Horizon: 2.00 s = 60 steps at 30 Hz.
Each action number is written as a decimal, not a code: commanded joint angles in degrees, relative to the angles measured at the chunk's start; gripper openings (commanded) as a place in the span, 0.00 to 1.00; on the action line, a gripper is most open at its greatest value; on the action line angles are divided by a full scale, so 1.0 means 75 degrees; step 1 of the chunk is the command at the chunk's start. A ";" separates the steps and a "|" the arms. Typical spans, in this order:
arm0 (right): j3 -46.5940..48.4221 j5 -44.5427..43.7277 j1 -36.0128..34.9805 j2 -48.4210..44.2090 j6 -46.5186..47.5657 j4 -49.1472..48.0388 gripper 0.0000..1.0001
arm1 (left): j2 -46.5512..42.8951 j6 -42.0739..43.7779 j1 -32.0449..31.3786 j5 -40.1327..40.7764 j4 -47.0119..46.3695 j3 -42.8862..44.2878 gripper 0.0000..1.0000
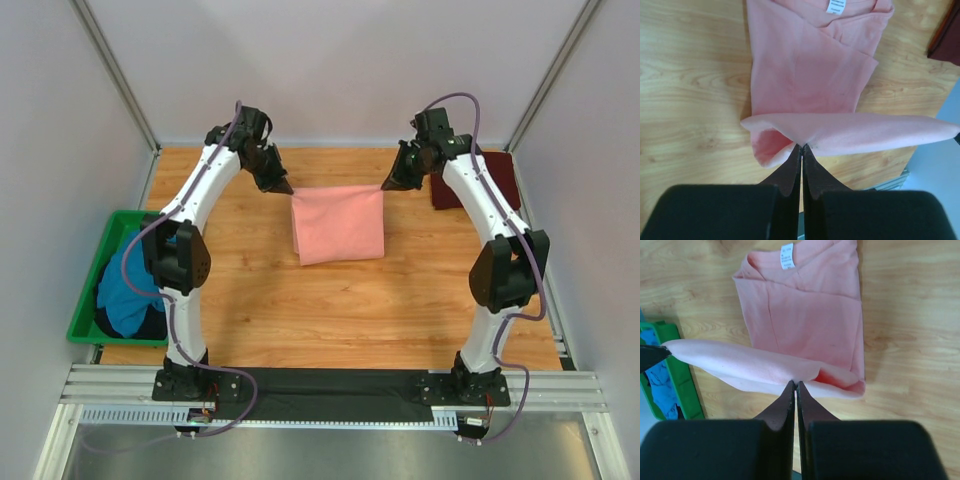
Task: Fold and stack the t-shirts
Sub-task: Fold the tshirt
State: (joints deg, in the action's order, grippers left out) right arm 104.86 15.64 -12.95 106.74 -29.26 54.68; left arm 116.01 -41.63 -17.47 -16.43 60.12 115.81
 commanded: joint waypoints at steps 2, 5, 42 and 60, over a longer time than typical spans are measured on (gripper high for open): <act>0.0772 0.0153 0.0156 0.0497 -0.0048 -0.0925 0.00 | 0.0281 0.0055 0.0302 -0.0739 -0.1123 0.0309 0.00; 0.1088 0.0165 0.0168 0.0826 -0.0188 -0.1055 0.00 | 0.0597 0.0019 0.0407 -0.1125 -0.1768 0.0285 0.00; 0.0575 0.2437 0.1059 0.2573 0.1649 -0.1477 0.46 | 0.1784 0.1905 0.0725 -0.1560 -0.2754 -0.0604 0.40; -0.3210 0.3223 0.0942 0.1051 0.1452 -0.3292 0.44 | 0.1022 0.1907 0.0561 -0.2273 -0.3512 -0.2807 0.32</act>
State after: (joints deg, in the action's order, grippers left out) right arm 82.91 38.24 -5.23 119.26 -17.82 35.62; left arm 127.87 -27.42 -12.97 -30.04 37.56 97.10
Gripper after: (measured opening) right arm 0.447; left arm 0.329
